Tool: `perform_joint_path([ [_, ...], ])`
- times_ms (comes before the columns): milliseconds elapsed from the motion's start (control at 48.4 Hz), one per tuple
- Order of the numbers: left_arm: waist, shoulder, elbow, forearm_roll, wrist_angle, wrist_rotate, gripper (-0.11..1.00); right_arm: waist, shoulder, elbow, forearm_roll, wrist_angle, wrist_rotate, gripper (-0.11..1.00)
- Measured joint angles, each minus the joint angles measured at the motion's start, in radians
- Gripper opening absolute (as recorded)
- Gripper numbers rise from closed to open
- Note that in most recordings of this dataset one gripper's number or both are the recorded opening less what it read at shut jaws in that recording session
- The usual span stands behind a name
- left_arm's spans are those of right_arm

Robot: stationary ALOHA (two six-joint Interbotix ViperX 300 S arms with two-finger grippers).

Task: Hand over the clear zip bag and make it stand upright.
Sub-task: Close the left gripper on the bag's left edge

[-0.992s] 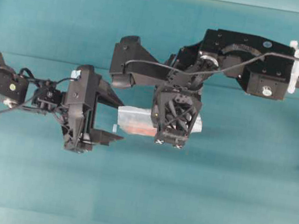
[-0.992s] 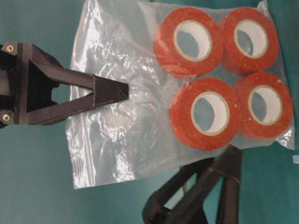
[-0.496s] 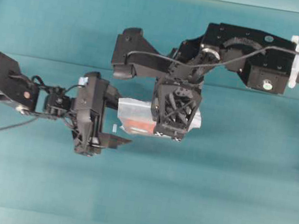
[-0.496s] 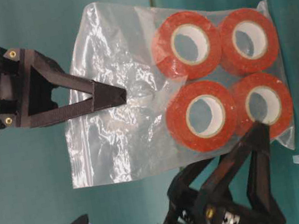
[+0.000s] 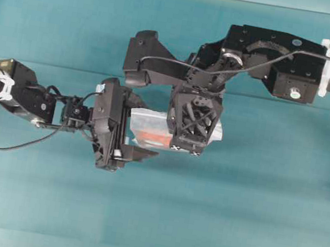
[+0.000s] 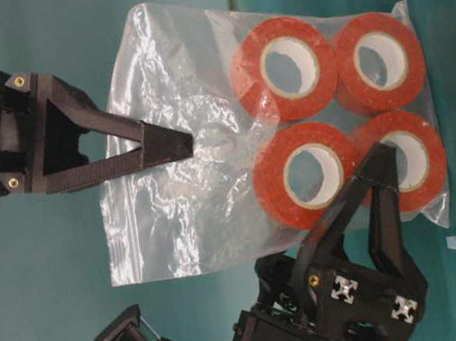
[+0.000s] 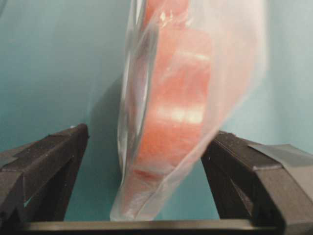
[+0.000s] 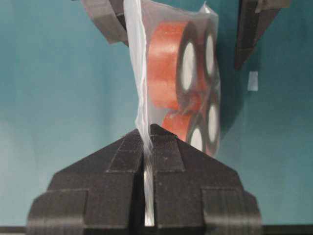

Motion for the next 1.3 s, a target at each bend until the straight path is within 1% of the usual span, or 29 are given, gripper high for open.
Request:
perform_joint_path([
  [103, 0.009, 0.002, -0.006, 0.000, -0.002, 0.002, 0.93, -0.002, 0.000, 0.000, 0.002, 0.000, 0.002, 0.01],
  [165, 0.011, 0.003, -0.009, 0.000, -0.002, 0.006, 0.87, -0.002, 0.000, 0.000, 0.002, 0.000, 0.002, 0.01],
  [207, 0.009, 0.003, -0.011, 0.000, -0.002, 0.008, 0.79, -0.002, 0.000, 0.000, 0.002, 0.000, 0.002, 0.01],
  [289, 0.005, 0.003, -0.012, 0.000, -0.002, 0.017, 0.56, -0.003, 0.000, 0.000, 0.002, 0.000, 0.002, 0.01],
  [393, -0.002, 0.005, -0.012, 0.000, -0.002, 0.061, 0.26, -0.003, 0.000, 0.000, 0.000, 0.000, 0.002, 0.01],
  [413, -0.005, 0.005, -0.012, 0.000, 0.000, 0.072, 0.23, -0.003, 0.000, 0.000, 0.000, 0.000, 0.002, 0.01],
  [475, -0.009, 0.006, -0.015, 0.000, 0.014, 0.100, 0.22, -0.003, 0.000, 0.000, 0.000, 0.002, 0.000, 0.01],
  [517, -0.014, 0.006, -0.018, 0.000, 0.025, 0.106, 0.22, -0.003, 0.000, 0.000, 0.000, 0.002, 0.000, 0.01],
  [703, -0.014, 0.009, -0.032, -0.002, 0.058, 0.114, 0.22, -0.005, 0.000, 0.000, 0.000, 0.003, 0.002, 0.01],
  [1199, -0.014, 0.011, -0.034, 0.000, 0.063, 0.118, 0.22, -0.005, 0.000, 0.014, 0.000, 0.003, 0.000, 0.02],
  [1261, -0.015, 0.009, -0.035, 0.000, 0.063, 0.118, 0.22, -0.003, 0.000, 0.012, 0.002, 0.006, 0.002, 0.05],
  [1302, -0.015, 0.009, -0.035, 0.000, 0.061, 0.118, 0.22, -0.003, 0.000, 0.014, 0.003, 0.008, 0.003, 0.10],
])
